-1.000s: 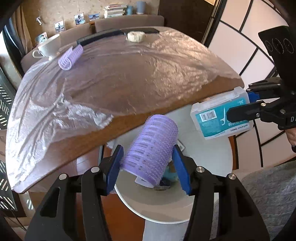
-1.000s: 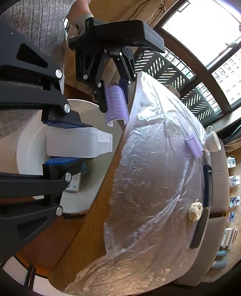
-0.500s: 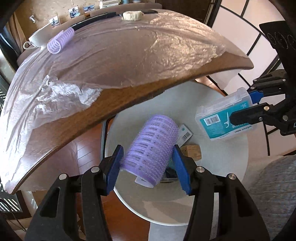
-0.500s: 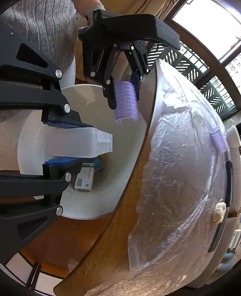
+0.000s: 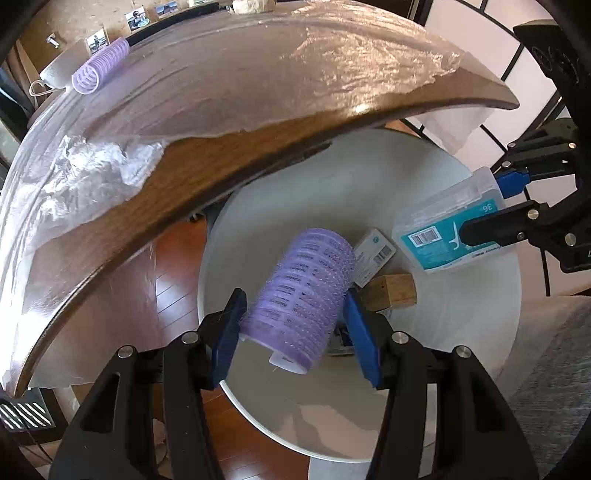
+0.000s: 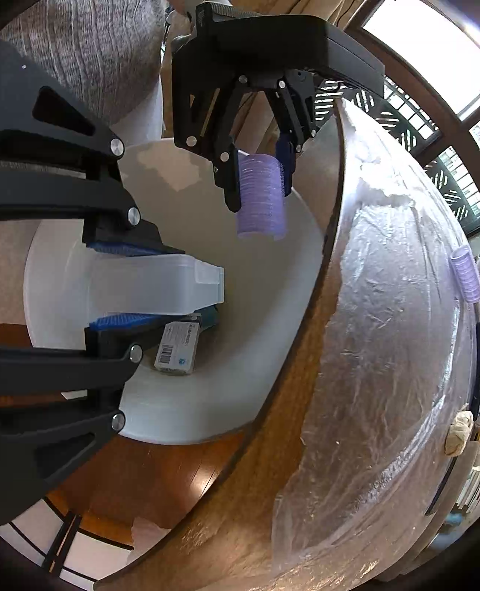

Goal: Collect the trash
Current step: 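Carry the hair roller with the left tool while the right tool carries the plastic box over the bin, then open both tools to drop the hair roller and plastic box into the bin, then grasp the second purple hair roller with the left tool while the right tool grasps the cream cloth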

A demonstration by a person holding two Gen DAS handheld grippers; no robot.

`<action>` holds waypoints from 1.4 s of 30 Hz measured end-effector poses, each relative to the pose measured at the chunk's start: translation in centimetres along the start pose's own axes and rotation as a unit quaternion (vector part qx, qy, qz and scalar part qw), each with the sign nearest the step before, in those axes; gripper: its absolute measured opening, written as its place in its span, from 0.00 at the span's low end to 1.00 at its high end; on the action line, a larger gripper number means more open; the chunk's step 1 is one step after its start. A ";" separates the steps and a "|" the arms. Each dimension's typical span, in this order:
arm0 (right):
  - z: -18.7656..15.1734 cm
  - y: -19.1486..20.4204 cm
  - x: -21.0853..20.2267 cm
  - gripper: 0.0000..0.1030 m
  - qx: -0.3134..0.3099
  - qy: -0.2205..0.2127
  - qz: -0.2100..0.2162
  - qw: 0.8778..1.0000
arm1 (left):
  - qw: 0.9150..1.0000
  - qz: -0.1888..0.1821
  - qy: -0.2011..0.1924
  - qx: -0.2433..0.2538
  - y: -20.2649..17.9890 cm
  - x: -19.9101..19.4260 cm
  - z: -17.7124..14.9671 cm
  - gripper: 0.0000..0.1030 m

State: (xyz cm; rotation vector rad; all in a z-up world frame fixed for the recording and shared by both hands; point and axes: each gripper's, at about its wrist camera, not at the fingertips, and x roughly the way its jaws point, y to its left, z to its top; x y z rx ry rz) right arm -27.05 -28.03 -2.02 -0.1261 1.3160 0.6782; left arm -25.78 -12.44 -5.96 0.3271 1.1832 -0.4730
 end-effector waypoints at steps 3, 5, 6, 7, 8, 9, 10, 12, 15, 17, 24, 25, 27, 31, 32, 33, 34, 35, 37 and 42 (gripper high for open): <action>0.1 0.1 0.6 0.25 -0.004 0.005 -0.004 1.000 | 1.000 0.002 0.005 0.003 -0.2 0.6 -0.2 0.54; 0.2 0.1 1.1 0.25 -0.007 0.008 -0.007 1.000 | 1.000 0.002 0.008 0.005 -0.4 1.0 -0.3 0.54; 0.2 0.1 1.3 0.25 -0.007 0.009 -0.008 1.000 | 1.000 0.003 0.010 0.006 -0.7 1.3 -0.4 0.54; 0.3 0.3 1.5 0.25 -0.008 0.010 -0.009 1.000 | 1.000 0.003 0.011 0.006 -0.6 1.4 -0.3 0.54; 0.3 0.3 1.7 0.25 -0.008 0.011 -0.010 1.000 | 1.000 0.004 0.013 0.007 -0.6 1.6 -0.2 0.54; 0.3 0.2 1.9 0.25 -0.009 0.012 -0.012 1.000 | 1.000 0.005 0.014 0.008 -0.6 1.7 -0.2 0.54; 0.3 0.1 2.0 0.25 -0.009 0.014 -0.015 1.000 | 1.000 0.005 0.015 0.009 -0.6 1.6 -0.1 0.54; 0.2 0.0 2.4 0.26 -0.008 0.018 -0.020 1.000 | 1.000 0.004 0.018 0.012 -0.7 1.7 0.1 0.54; 0.2 -0.3 2.9 0.37 0.004 0.021 -0.029 0.999 | 0.999 0.003 0.033 0.016 -1.1 2.6 0.1 0.62; 0.5 0.1 2.6 0.49 0.011 0.016 -0.033 0.999 | 0.999 0.006 0.037 0.013 -1.1 2.8 0.1 0.67; 1.1 0.2 0.7 0.66 0.016 -0.005 -0.043 0.999 | 0.999 0.003 0.039 -0.003 -0.5 2.3 0.1 0.69; 1.3 0.4 0.0 0.66 0.014 -0.012 -0.041 0.999 | 0.999 0.004 0.037 -0.003 -0.4 2.0 0.3 0.69; 1.5 0.9 -2.2 0.70 0.004 -0.039 -0.038 0.999 | 1.000 0.001 0.026 -0.003 -0.3 0.4 0.6 0.69; 2.8 2.0 -8.6 0.93 -0.023 -0.132 -0.061 0.989 | 0.998 -0.006 -0.062 0.010 0.2 -5.9 2.4 0.76; 3.6 2.0 -10.3 0.96 -0.021 -0.169 -0.083 0.982 | 0.995 0.014 -0.099 0.006 0.7 -7.8 3.1 0.92; 4.2 1.9 -11.7 0.96 -0.013 -0.202 -0.109 0.973 | 0.990 0.039 -0.135 -0.002 1.4 -9.3 3.8 0.99; 5.3 1.4 -12.8 0.96 0.003 -0.238 -0.145 0.960 | 0.985 0.060 -0.162 -0.009 2.0 -10.3 4.4 0.99; 5.8 1.2 -13.1 0.96 0.011 -0.254 -0.160 0.954 | 0.980 0.080 -0.182 -0.019 2.9 -11.0 5.2 0.99; 8.1 -0.3 -13.4 0.96 0.039 -0.285 -0.186 0.939 | 0.975 0.102 -0.194 -0.038 4.8 -11.1 6.9 0.99; 13.1 -4.3 -11.5 0.96 0.069 -0.271 -0.160 0.947 | 0.971 0.130 -0.185 -0.075 9.6 -8.7 10.9 0.99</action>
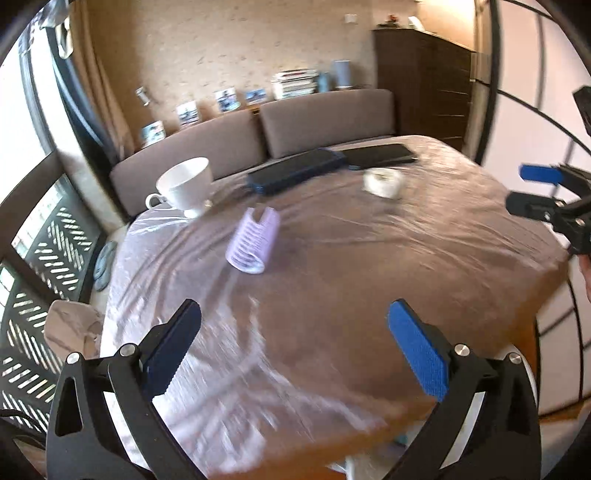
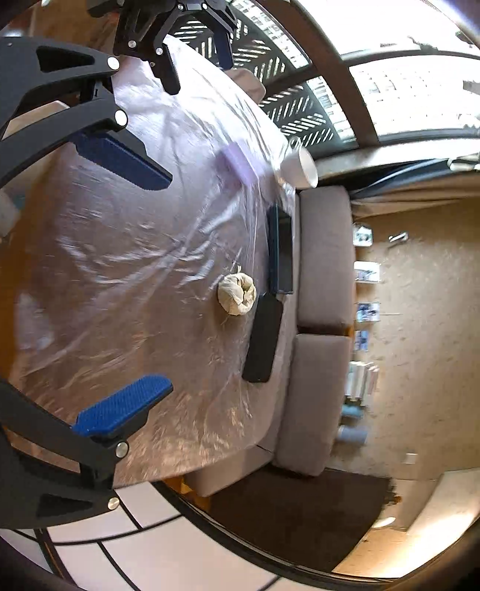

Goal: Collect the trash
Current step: 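Grasp the second purple hair roller with the left tool while the right tool grasps the cream cloth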

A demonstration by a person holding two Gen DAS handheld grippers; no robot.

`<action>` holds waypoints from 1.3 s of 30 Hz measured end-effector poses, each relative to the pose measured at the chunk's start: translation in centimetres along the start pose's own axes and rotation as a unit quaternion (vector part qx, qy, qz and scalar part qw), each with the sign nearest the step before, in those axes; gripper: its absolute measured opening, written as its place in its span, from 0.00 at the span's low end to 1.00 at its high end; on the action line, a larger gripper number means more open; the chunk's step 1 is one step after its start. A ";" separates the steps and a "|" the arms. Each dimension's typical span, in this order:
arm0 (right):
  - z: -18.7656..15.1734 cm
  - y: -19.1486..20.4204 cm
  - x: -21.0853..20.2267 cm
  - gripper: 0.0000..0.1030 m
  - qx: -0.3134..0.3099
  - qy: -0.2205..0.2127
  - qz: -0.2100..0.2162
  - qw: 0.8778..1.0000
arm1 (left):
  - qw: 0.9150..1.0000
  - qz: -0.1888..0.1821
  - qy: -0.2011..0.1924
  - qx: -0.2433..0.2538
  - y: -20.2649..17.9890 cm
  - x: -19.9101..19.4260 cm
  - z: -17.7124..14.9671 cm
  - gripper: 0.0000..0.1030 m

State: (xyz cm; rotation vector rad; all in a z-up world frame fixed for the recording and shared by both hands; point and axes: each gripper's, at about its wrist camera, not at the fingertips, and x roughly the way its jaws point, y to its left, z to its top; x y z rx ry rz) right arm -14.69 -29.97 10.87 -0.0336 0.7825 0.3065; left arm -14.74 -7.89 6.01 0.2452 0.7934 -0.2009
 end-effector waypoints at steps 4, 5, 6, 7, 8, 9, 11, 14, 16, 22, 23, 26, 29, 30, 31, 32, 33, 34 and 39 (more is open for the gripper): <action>1.8 -0.7 4.5 0.96 0.028 0.018 0.017 0.999 | 1.000 0.006 0.022 -0.016 2.2 3.6 1.6 0.99; 2.3 -1.0 6.0 0.96 0.031 0.024 0.014 0.999 | 0.999 0.009 0.028 -0.021 2.7 4.5 1.9 0.99; 2.7 -0.9 7.3 0.96 0.031 0.028 0.012 0.999 | 0.999 0.007 0.032 -0.026 3.0 5.4 2.4 0.99; 3.1 -1.1 8.2 0.96 0.031 0.031 0.009 0.999 | 0.999 0.004 0.038 -0.031 3.0 5.9 2.3 0.99; 3.5 -1.3 9.4 0.96 0.032 0.037 0.008 0.999 | 0.998 0.003 0.042 -0.035 3.1 6.4 2.4 0.99; 3.8 -1.3 10.4 0.96 0.032 0.042 0.009 0.999 | 0.998 -0.001 0.047 -0.042 3.5 7.3 2.8 0.99; 4.3 -1.5 12.3 0.96 0.034 0.050 0.014 0.998 | 0.997 -0.006 0.056 -0.045 4.0 8.5 3.3 0.99; 4.9 -1.5 14.5 0.94 0.036 0.060 0.020 0.997 | 0.996 0.006 0.072 -0.055 4.4 10.5 3.8 0.99; 5.1 -1.2 15.5 0.93 0.032 0.065 0.013 0.997 | 0.995 0.010 0.074 -0.061 4.5 11.3 4.1 0.99; 5.7 -1.1 17.0 0.93 0.032 0.068 -0.001 0.997 | 0.995 0.010 0.079 -0.058 4.4 12.4 4.5 0.99; 5.7 -1.3 17.3 0.93 0.036 0.070 -0.003 0.997 | 0.995 0.007 0.082 -0.059 4.4 12.6 4.5 0.99; 5.9 -1.2 18.0 0.77 0.031 0.075 -0.005 0.997 | 0.995 -0.003 0.086 -0.059 4.4 12.9 4.5 0.99; 5.9 -1.1 18.4 0.69 0.026 0.079 -0.002 0.997 | 0.995 -0.004 0.088 -0.052 4.2 13.0 4.6 0.99; 5.9 -1.1 18.4 0.64 0.024 0.078 -0.004 0.997 | 0.995 -0.008 0.088 -0.052 4.2 13.1 4.6 0.99; 5.9 -1.0 18.4 0.61 0.020 0.079 -0.006 0.997 | 0.995 -0.014 0.085 -0.052 4.3 13.1 4.7 0.98; 5.9 -0.8 18.5 0.56 0.016 0.079 -0.010 0.997 | 0.995 -0.018 0.085 -0.054 4.3 13.2 4.7 0.94; 5.9 -0.8 18.6 0.52 0.012 0.079 -0.013 0.997 | 0.994 -0.020 0.088 -0.055 4.4 13.3 4.7 0.90; 5.8 -0.7 18.6 0.51 0.010 0.079 -0.014 0.997 | 0.994 -0.020 0.092 -0.056 4.5 13.5 4.7 0.88; 5.7 -0.3 18.5 0.49 -0.002 0.073 -0.030 0.997 | 0.993 -0.022 0.093 -0.067 4.8 13.6 4.7 0.81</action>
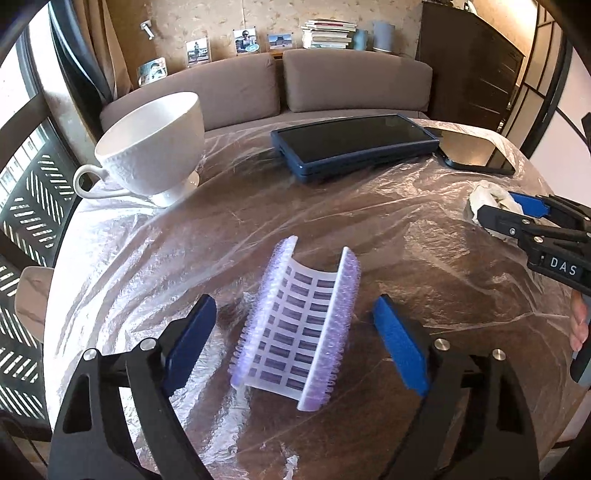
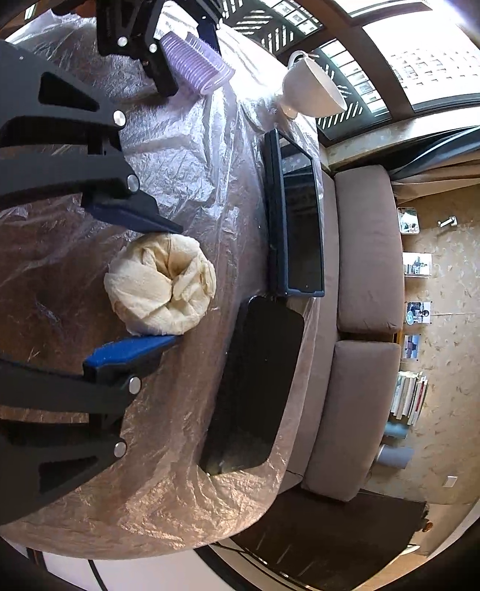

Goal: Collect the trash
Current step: 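Grasp the second purple hair roller with the left tool while the right tool grasps the cream cloth, then carry the hair roller with the left tool while the right tool carries the cloth over the bin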

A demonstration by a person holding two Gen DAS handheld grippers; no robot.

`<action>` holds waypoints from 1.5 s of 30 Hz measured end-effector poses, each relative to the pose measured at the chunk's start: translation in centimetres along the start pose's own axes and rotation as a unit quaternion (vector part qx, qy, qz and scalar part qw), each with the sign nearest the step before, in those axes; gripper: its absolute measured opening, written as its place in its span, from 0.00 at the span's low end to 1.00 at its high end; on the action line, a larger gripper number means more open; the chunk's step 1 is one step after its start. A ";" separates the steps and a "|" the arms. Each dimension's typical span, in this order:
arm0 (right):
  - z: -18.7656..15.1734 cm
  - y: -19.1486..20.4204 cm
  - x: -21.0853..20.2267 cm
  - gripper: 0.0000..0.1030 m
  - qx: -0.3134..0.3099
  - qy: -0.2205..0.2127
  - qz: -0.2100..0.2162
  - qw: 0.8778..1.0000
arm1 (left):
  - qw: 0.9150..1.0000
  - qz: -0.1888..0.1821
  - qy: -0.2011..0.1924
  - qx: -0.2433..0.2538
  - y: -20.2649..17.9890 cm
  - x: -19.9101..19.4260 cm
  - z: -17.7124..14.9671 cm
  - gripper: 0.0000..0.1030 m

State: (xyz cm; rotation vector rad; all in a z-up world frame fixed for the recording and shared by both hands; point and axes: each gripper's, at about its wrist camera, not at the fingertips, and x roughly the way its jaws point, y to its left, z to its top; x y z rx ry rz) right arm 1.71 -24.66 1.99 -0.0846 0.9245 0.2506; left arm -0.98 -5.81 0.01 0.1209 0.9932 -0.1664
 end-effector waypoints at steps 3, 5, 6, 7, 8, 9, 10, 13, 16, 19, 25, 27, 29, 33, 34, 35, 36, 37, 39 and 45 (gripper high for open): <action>0.0 -0.2 -0.2 0.49 0.007 0.000 0.009 1.000 | 1.000 -0.007 -0.003 -0.005 0.4 0.0 0.1 0.63; 0.0 -0.3 -0.4 0.49 0.008 -0.002 0.010 1.000 | 1.000 -0.011 -0.006 -0.006 0.6 -0.1 0.1 0.50; 0.1 -0.3 -0.5 0.49 0.008 -0.003 0.012 1.000 | 1.000 -0.013 -0.005 -0.006 0.7 -0.2 0.2 0.44; 0.1 -0.2 -0.6 0.49 0.008 -0.003 0.014 1.000 | 1.000 -0.015 -0.005 -0.006 0.7 -0.2 0.2 0.44; 0.1 -0.2 -0.7 0.49 0.008 -0.004 0.016 1.000 | 1.000 -0.018 -0.006 -0.007 0.7 -0.2 0.3 0.44; 0.1 -0.2 -0.8 0.49 0.008 -0.005 0.017 1.000 | 1.000 -0.022 -0.006 -0.008 0.8 -0.3 0.3 0.43; 0.1 -0.2 -0.9 0.49 0.008 -0.005 0.017 1.000 | 1.000 -0.023 -0.008 -0.009 0.7 -0.5 0.3 0.43; 0.2 -0.3 -1.3 0.49 0.011 -0.007 0.021 1.000 | 1.000 -0.023 -0.013 -0.008 0.6 -0.9 0.3 0.43; 0.3 -0.4 -1.8 0.49 0.013 -0.010 0.026 1.000 | 1.000 -0.025 -0.014 -0.011 0.7 -1.2 0.4 0.43; 0.4 -0.3 -2.4 0.49 0.011 -0.012 0.028 0.999 | 0.999 -0.026 -0.015 -0.015 0.7 -1.5 0.4 0.43; 0.2 -0.4 -3.5 0.49 0.012 -0.014 0.032 0.999 | 0.999 -0.030 -0.017 -0.020 0.5 -2.1 0.2 0.43; 0.0 -0.4 -3.9 0.49 0.015 -0.014 0.035 0.999 | 0.999 -0.030 -0.018 -0.019 0.3 -2.3 0.1 0.43; -0.3 -0.4 -4.3 0.49 0.014 -0.014 0.035 0.999 | 0.999 -0.032 -0.019 -0.020 0.2 -2.7 -0.1 0.43; -0.8 -0.2 -5.1 0.49 0.014 -0.015 0.040 0.999 | 0.999 -0.038 -0.021 -0.027 -0.1 -3.4 -0.5 0.43; -0.9 -0.2 -5.3 0.49 0.015 -0.016 0.043 0.999 | 0.999 -0.039 -0.022 -0.028 -0.1 -3.5 -0.6 0.43; -1.1 -0.2 -5.6 0.49 0.016 -0.017 0.046 0.999 | 0.998 -0.041 -0.023 -0.029 -0.2 -3.7 -0.7 0.43; -1.2 -0.2 -5.8 0.49 0.017 -0.018 0.047 0.999 | 0.998 -0.041 -0.024 -0.028 -0.3 -3.9 -0.8 0.43; -1.3 -0.1 -6.1 0.49 0.018 -0.019 0.048 0.999 | 0.998 -0.041 -0.026 -0.028 -0.4 -4.1 -0.9 0.43; -1.6 -0.1 -6.6 0.49 0.019 -0.020 0.050 0.998 | 0.998 -0.044 -0.029 -0.029 -0.6 -4.4 -1.1 0.43; -2.2 0.0 -7.7 0.49 0.018 -0.022 0.053 0.998 | 0.998 -0.048 -0.036 -0.028 -1.1 -5.3 -1.5 0.43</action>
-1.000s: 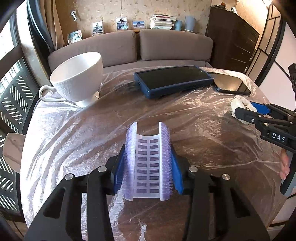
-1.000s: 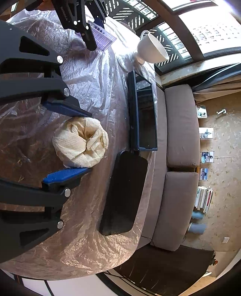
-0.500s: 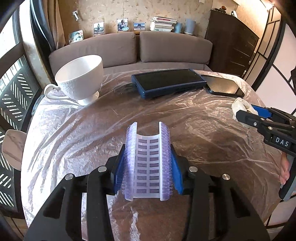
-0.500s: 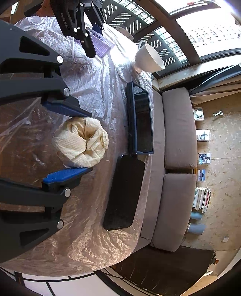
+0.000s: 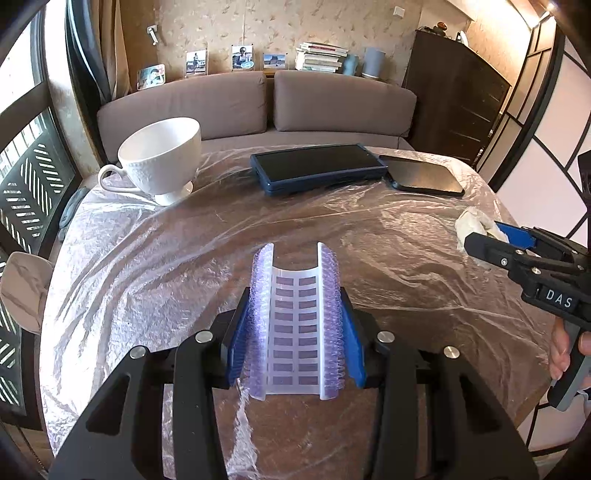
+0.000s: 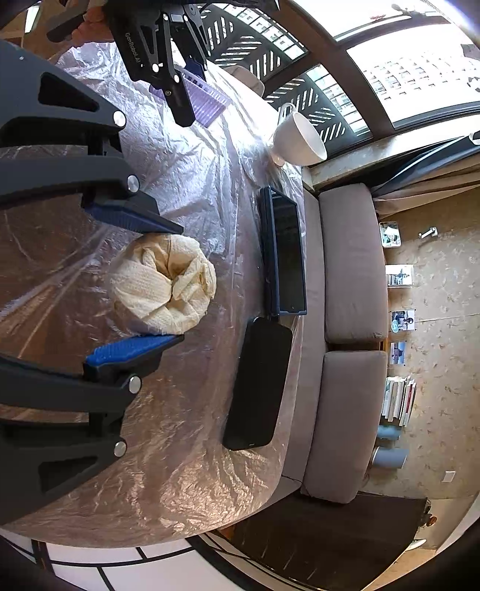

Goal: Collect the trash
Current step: 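Carry the hair roller with the left tool while the right tool carries the cloth over the bin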

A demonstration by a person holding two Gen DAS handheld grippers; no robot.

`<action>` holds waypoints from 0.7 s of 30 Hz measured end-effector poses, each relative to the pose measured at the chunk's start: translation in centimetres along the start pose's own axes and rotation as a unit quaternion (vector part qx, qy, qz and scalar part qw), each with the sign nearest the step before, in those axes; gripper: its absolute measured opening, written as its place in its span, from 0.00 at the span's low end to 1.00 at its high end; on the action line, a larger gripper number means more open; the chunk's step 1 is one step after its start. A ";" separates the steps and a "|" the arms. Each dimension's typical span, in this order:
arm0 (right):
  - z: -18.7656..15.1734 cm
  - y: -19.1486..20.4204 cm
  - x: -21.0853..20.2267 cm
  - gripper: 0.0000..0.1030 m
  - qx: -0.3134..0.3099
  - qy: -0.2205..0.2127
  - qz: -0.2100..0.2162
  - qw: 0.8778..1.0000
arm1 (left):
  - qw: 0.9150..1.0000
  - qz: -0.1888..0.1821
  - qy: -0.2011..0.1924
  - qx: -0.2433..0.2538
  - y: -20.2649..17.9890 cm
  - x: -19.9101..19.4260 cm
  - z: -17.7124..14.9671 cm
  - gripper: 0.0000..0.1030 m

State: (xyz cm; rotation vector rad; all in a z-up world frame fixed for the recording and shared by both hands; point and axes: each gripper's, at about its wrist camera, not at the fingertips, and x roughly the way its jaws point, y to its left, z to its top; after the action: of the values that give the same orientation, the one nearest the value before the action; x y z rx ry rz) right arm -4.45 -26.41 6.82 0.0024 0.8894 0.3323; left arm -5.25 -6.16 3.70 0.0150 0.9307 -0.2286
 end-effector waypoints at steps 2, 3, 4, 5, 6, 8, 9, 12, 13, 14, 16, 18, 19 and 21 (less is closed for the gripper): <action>-0.3 0.1 -0.4 0.49 0.000 0.000 0.002 1.000 | 1.000 -0.001 -0.003 0.003 -0.3 -0.4 -0.1 0.43; -0.4 0.1 -0.6 0.49 0.000 0.000 0.002 1.000 | 1.000 -0.002 -0.004 0.004 -0.4 -0.6 -0.2 0.43; -0.6 0.2 -0.9 0.49 0.001 0.000 0.004 1.000 | 1.000 -0.003 -0.005 0.005 -0.5 -0.7 -0.3 0.43; -0.7 0.2 -1.2 0.49 0.001 -0.001 0.005 1.000 | 1.000 -0.003 -0.007 0.007 -0.7 -0.9 -0.3 0.43; -0.8 0.2 -1.4 0.49 0.002 -0.001 0.006 1.000 | 1.000 -0.004 -0.008 0.008 -0.8 -1.1 -0.4 0.43; -1.1 0.3 -2.0 0.49 0.001 -0.002 0.009 1.000 | 1.000 -0.006 -0.009 0.010 -1.0 -1.5 -0.6 0.43; -1.3 0.4 -2.3 0.49 0.001 -0.003 0.010 1.000 | 1.000 -0.007 -0.010 0.010 -1.1 -1.6 -0.7 0.43; -1.7 0.7 -3.0 0.49 -0.002 -0.003 0.014 1.000 | 1.000 -0.011 -0.011 0.014 -1.4 -2.2 -1.0 0.43; -1.9 0.7 -3.3 0.49 -0.002 -0.004 0.016 1.000 | 1.000 -0.012 -0.012 0.016 -1.5 -2.4 -1.1 0.43; -2.0 0.8 -3.6 0.49 -0.001 -0.004 0.019 1.000 | 1.000 -0.013 -0.013 0.018 -1.7 -2.6 -1.3 0.43; -2.4 0.9 -4.1 0.49 0.001 -0.003 0.024 1.000 | 1.000 -0.015 -0.014 0.022 -2.0 -3.0 -1.5 0.43; -2.7 1.0 -4.7 0.49 0.002 -0.003 0.028 1.000 | 0.999 -0.018 -0.015 0.027 -2.4 -3.4 -1.8 0.43; -2.9 1.0 -5.0 0.49 0.001 -0.003 0.029 1.000 | 0.999 -0.019 -0.015 0.029 -2.6 -3.6 -2.0 0.43; -3.3 1.2 -5.6 0.49 0.000 -0.003 0.031 1.000 | 0.999 -0.022 -0.015 0.033 -2.9 -3.9 -2.4 0.43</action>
State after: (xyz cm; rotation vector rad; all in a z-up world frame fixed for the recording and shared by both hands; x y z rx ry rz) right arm -10.52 -27.29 9.14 0.0320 0.8843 0.3895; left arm -9.97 -7.97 5.66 0.0524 0.8934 -0.3006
